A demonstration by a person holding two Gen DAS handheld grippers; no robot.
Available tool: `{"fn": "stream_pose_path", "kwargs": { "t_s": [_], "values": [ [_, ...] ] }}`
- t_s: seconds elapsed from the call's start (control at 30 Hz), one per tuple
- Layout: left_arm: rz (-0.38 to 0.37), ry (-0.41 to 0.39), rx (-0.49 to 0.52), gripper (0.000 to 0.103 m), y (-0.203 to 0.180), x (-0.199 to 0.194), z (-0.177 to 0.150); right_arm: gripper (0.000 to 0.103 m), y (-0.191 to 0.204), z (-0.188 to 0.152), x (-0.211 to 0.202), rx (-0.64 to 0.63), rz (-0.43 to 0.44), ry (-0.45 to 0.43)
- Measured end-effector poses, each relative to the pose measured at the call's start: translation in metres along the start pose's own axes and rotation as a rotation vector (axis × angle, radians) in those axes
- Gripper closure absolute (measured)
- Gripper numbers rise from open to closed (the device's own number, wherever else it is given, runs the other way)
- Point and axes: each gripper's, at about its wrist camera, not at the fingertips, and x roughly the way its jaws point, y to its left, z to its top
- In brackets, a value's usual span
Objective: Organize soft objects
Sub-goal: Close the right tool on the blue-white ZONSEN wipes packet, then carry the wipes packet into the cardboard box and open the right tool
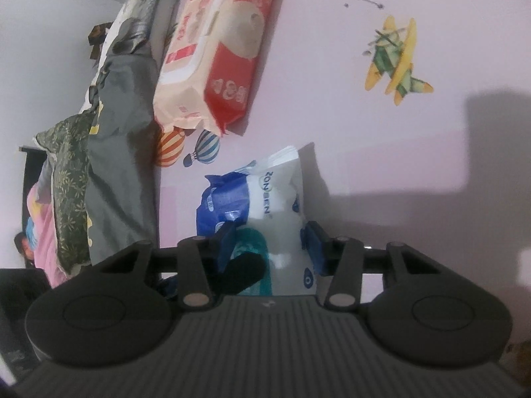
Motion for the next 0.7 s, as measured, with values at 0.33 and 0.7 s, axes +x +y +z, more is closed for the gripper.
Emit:
{"fn": "stream_pose_path", "kwargs": {
  "t_s": [0.33, 0.7],
  "values": [
    [-0.023, -0.137, 0.065, 0.042, -0.016, -0.078, -0.020, 0.065, 0.034, -0.022, -0.054, -0.046, 0.063, -0.073],
    [-0.013, -0.322, 0.225, 0.042, -0.089, -0.184, -0.076, 0.065, 0.055, -0.077, -0.170, -0.087, 0.233, -0.229]
  ]
}}
